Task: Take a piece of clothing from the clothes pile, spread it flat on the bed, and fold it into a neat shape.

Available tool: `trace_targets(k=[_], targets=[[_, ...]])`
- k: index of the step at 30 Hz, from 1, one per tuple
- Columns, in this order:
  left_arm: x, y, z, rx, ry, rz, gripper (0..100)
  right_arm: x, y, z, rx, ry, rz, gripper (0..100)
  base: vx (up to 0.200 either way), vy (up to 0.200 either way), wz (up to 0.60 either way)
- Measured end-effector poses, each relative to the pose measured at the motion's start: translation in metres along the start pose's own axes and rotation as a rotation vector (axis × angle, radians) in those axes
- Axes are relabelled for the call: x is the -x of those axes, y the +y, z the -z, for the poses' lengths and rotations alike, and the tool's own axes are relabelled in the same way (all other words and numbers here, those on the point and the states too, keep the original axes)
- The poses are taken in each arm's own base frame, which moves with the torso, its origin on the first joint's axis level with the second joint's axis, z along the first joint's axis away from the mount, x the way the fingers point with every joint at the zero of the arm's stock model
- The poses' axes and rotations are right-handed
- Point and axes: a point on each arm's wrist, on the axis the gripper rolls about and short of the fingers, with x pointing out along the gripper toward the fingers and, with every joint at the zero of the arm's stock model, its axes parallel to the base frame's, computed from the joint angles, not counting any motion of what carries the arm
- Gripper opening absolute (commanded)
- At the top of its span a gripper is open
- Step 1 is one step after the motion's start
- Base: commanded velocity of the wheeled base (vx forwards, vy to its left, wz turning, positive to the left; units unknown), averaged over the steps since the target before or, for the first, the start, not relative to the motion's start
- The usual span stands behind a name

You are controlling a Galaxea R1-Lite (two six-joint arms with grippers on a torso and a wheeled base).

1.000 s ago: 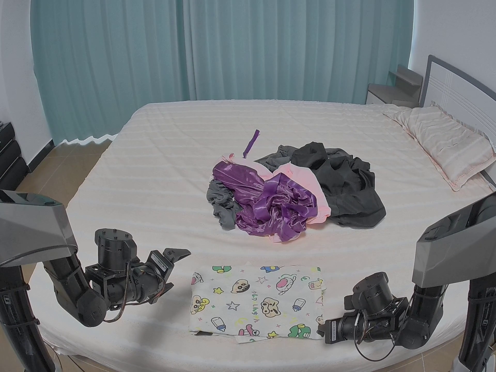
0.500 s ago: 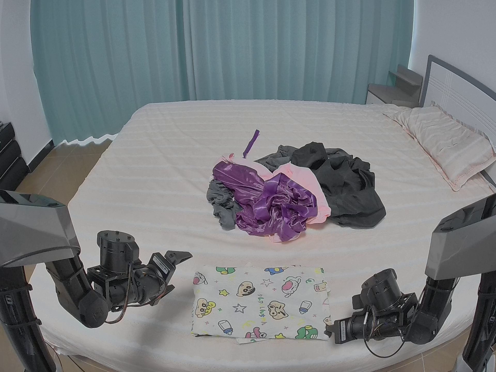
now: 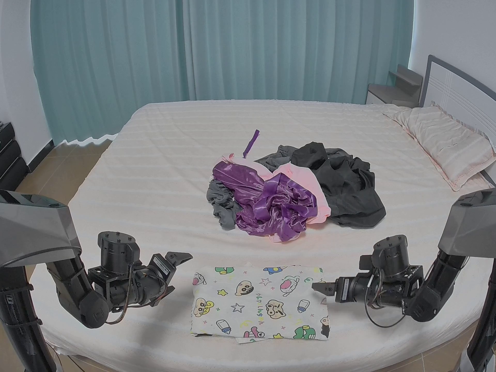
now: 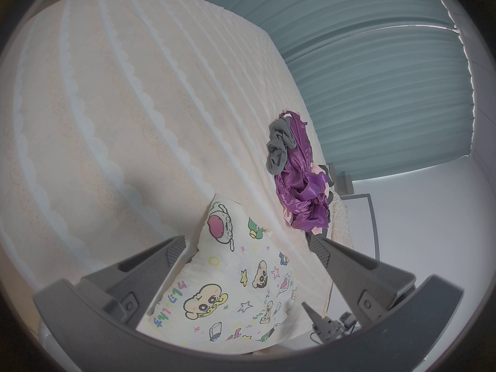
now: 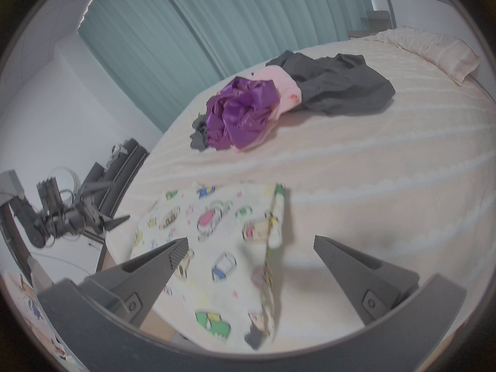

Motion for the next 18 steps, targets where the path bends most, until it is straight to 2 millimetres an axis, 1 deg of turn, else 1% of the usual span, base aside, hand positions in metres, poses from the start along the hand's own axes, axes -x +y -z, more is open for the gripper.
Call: trace_targets(k=[2,5,6,7,9,14,18], targets=[[0.0,0.0,0.0,0.0,0.0,0.001,100,-0.012,0.002,-0.011,-0.02,-0.027,-0.007,100,0.0,0.0,0.0],[0.0,0.0,0.0,0.0,0.0,0.0,100,-0.031,0.003,-0.022,-0.045,-0.045,-0.008,100,0.0,0.0,0.0],[0.0,0.0,0.0,-0.001,0.0,-0.001,100,-0.042,0.003,-0.027,-0.06,-0.055,-0.012,100,0.0,0.0,0.0],[0.0,0.0,0.0,-0.001,0.0,-0.001,100,-0.047,0.003,-0.028,-0.065,-0.054,-0.012,100,0.0,0.0,0.0],[0.0,0.0,0.0,-0.002,0.0,-0.001,100,-0.063,0.002,-0.032,-0.084,-0.04,-0.008,100,0.0,0.0,0.0],[0.0,0.0,0.0,-0.002,-0.001,-0.002,100,-0.083,-0.001,-0.032,-0.109,0.02,0.008,100,0.0,0.0,0.0],[0.0,0.0,0.001,-0.002,-0.002,-0.003,100,-0.089,-0.001,-0.032,-0.112,0.033,-0.009,100,0.0,0.0,0.0]])
